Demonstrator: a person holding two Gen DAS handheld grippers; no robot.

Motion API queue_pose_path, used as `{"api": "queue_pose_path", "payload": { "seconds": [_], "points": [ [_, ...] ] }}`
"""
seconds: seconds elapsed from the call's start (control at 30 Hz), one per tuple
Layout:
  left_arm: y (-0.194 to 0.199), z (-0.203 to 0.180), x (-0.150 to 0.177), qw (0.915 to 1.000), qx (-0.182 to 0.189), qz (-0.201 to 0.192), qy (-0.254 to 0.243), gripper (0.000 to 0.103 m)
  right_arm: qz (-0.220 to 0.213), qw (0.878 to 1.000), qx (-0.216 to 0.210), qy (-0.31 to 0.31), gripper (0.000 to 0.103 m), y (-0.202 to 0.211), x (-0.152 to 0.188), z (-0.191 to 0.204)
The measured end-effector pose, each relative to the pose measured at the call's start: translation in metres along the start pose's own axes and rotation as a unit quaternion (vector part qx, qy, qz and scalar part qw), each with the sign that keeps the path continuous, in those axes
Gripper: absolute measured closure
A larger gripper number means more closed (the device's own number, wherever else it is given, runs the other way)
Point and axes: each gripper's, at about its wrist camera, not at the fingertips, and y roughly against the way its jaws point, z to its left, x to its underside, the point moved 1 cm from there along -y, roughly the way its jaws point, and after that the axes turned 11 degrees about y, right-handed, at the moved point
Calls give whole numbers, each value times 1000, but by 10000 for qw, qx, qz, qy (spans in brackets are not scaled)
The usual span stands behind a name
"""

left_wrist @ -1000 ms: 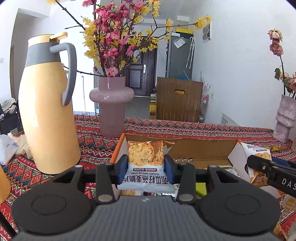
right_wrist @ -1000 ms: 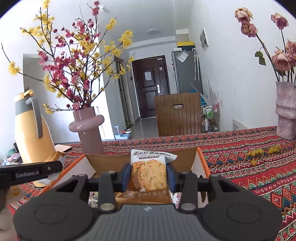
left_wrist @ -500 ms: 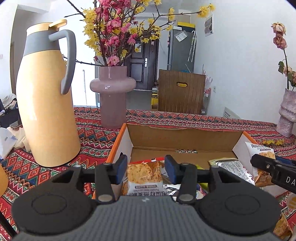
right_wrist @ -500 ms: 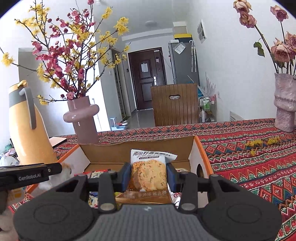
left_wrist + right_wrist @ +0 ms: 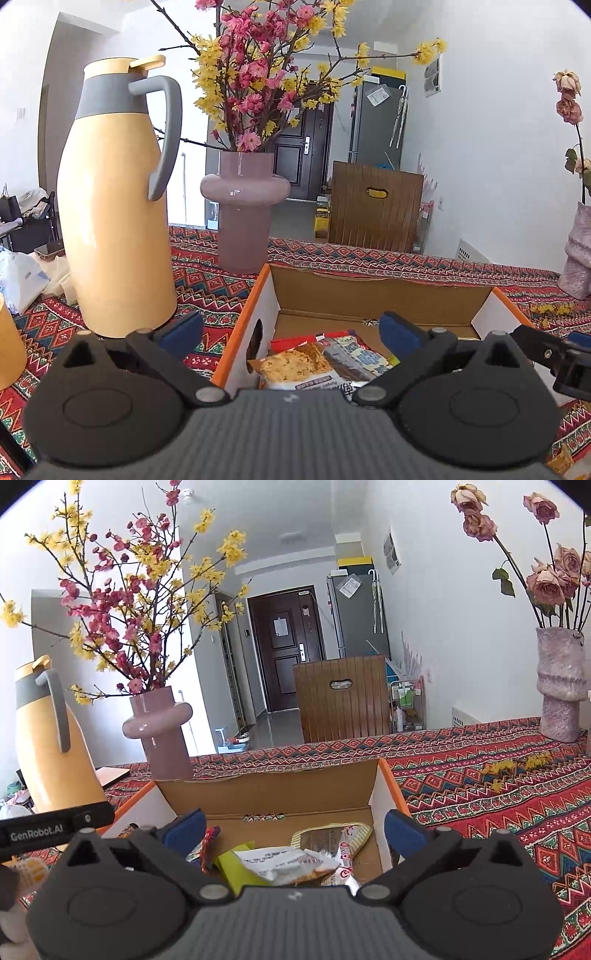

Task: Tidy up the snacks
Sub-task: 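Move both tools back to the snack pile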

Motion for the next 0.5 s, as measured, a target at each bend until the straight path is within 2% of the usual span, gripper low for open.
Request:
{"api": "queue_pose_path", "payload": {
  "seconds": [0.5],
  "points": [
    [7,0,-4,9999,75,74,91,0,-112,9999,-13,-3,0,7,-3,-3]
  ]
}}
